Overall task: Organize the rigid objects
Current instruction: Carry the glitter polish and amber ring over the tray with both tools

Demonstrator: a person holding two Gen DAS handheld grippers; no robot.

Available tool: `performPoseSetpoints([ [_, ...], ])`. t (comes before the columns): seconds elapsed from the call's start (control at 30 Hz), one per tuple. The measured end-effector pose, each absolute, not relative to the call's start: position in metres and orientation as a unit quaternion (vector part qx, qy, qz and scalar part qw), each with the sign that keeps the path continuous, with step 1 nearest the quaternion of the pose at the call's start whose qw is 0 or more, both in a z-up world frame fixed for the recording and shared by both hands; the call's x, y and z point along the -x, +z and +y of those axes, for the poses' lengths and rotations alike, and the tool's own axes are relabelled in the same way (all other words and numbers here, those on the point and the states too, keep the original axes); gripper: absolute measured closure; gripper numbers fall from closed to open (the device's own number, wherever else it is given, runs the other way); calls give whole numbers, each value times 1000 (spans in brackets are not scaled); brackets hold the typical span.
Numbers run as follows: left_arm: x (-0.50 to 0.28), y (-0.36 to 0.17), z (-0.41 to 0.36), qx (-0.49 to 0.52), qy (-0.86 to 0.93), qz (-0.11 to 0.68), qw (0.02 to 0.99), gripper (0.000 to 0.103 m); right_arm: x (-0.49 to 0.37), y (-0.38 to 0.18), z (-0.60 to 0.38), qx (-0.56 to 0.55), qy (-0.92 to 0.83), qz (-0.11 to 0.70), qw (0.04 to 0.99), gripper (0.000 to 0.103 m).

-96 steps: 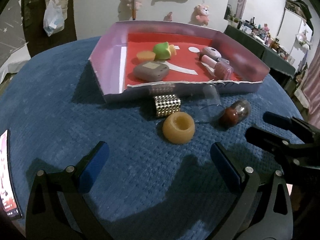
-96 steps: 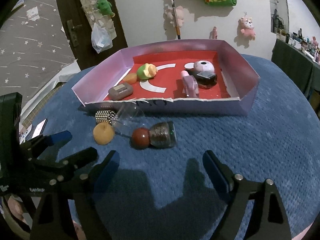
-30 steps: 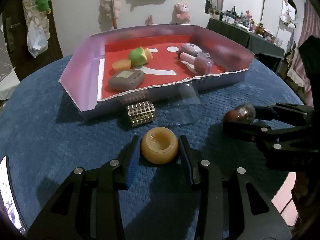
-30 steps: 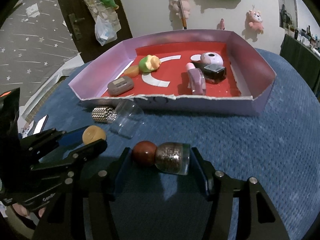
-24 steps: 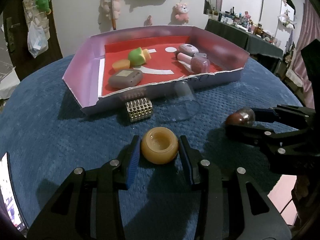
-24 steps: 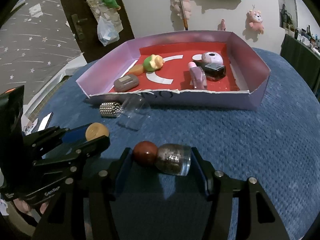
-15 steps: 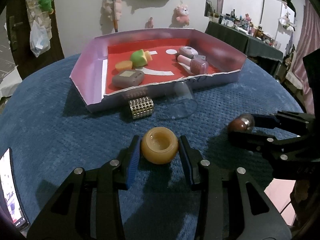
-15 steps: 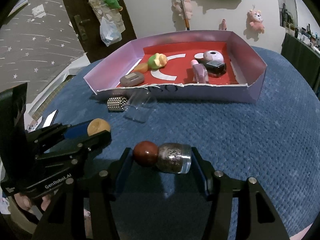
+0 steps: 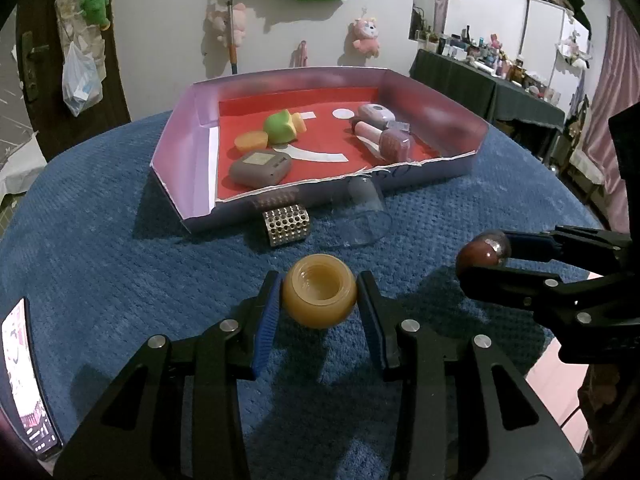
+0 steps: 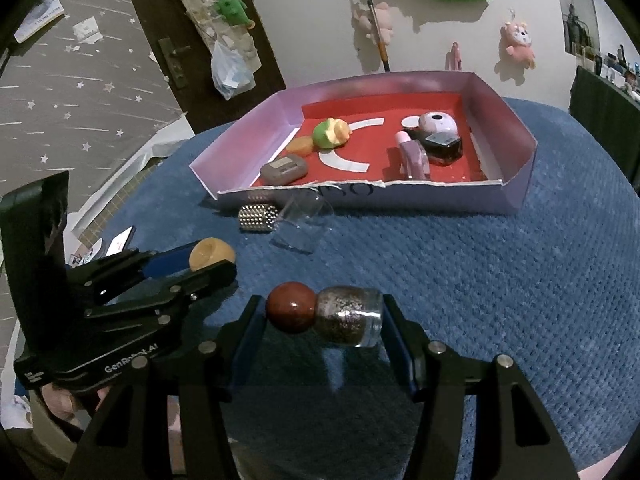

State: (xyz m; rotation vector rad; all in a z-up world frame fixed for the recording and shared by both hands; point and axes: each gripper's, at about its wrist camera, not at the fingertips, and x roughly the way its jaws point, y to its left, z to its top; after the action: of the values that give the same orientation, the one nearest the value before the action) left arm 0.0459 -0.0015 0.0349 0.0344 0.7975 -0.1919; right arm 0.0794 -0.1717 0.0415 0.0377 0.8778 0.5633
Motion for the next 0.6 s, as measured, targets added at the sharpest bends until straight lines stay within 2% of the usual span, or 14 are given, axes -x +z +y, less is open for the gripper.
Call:
performPoseSetpoints([
  [0.6, -52, 46, 0, -14, -96, 374, 922, 67, -83, 62, -168, -22, 284, 400, 871, 43],
])
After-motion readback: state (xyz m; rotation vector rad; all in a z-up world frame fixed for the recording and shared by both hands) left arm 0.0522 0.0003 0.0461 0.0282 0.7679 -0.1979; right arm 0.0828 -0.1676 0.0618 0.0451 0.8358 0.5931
